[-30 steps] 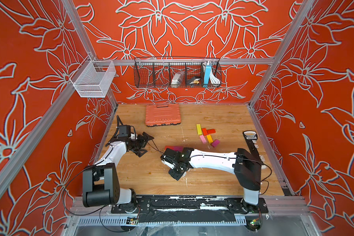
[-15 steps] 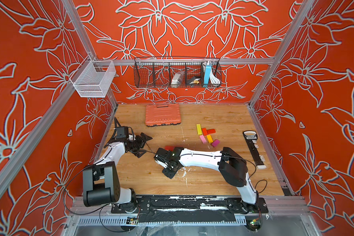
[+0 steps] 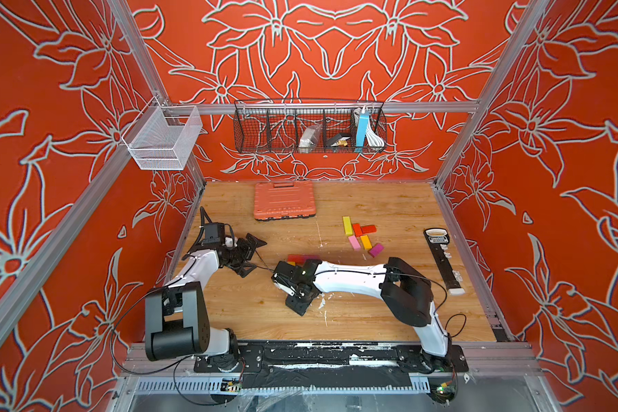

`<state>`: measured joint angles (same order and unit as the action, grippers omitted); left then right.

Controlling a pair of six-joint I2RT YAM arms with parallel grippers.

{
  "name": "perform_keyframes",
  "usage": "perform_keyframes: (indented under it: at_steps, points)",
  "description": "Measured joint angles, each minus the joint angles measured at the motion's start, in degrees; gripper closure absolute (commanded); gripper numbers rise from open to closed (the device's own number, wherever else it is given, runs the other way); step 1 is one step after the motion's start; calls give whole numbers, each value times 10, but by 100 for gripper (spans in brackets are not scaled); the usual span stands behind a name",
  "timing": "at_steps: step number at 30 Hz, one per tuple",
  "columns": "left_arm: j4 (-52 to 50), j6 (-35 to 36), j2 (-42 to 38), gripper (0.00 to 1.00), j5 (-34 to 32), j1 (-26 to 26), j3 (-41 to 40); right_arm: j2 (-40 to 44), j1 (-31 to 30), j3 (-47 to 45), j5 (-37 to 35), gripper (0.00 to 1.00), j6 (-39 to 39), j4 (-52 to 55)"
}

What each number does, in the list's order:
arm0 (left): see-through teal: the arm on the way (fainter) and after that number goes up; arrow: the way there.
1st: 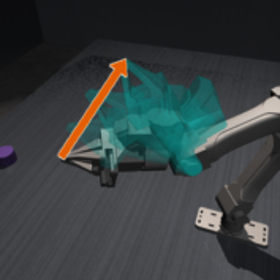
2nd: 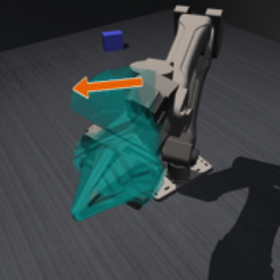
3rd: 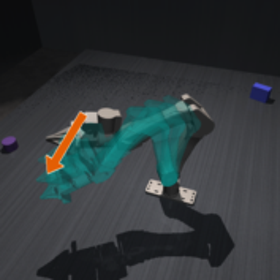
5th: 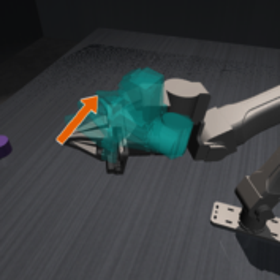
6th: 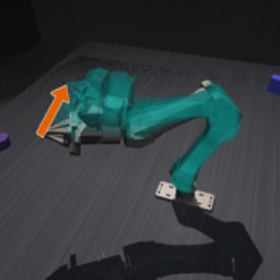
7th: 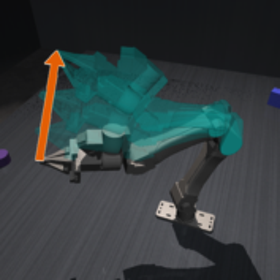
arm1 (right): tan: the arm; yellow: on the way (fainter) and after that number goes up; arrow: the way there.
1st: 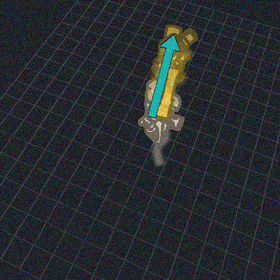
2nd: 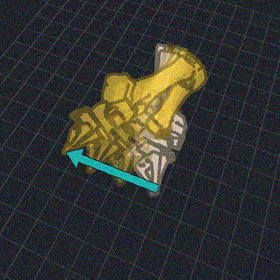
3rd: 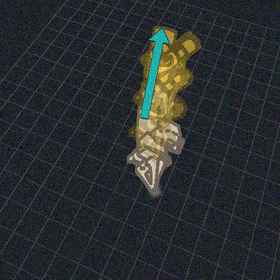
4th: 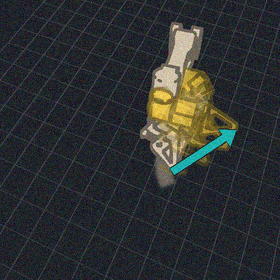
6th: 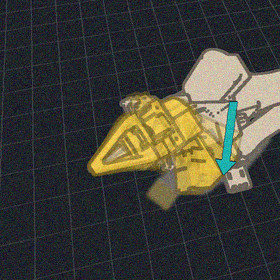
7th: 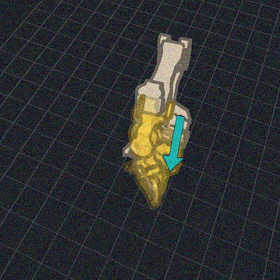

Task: Assemble the letter c with building blocks
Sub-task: Assemble the building block at the center of the board.

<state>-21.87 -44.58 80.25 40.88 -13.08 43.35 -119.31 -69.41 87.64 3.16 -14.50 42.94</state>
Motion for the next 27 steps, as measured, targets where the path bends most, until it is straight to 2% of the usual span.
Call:
perform_keyframes:
  at_steps: [20, 24, 27]
  points:
    - [7, -3, -22, 2, 16, 0, -27, 23, 36, -27, -18, 39, -49, -6]
    - [10, -10, -44, 2, 17, 9, -48, 75, 37, -65, -8, 38, -84, -30]
    - [10, -21, -76, 2, 14, 35, -67, 132, 42, -106, 6, 36, -124, -59]
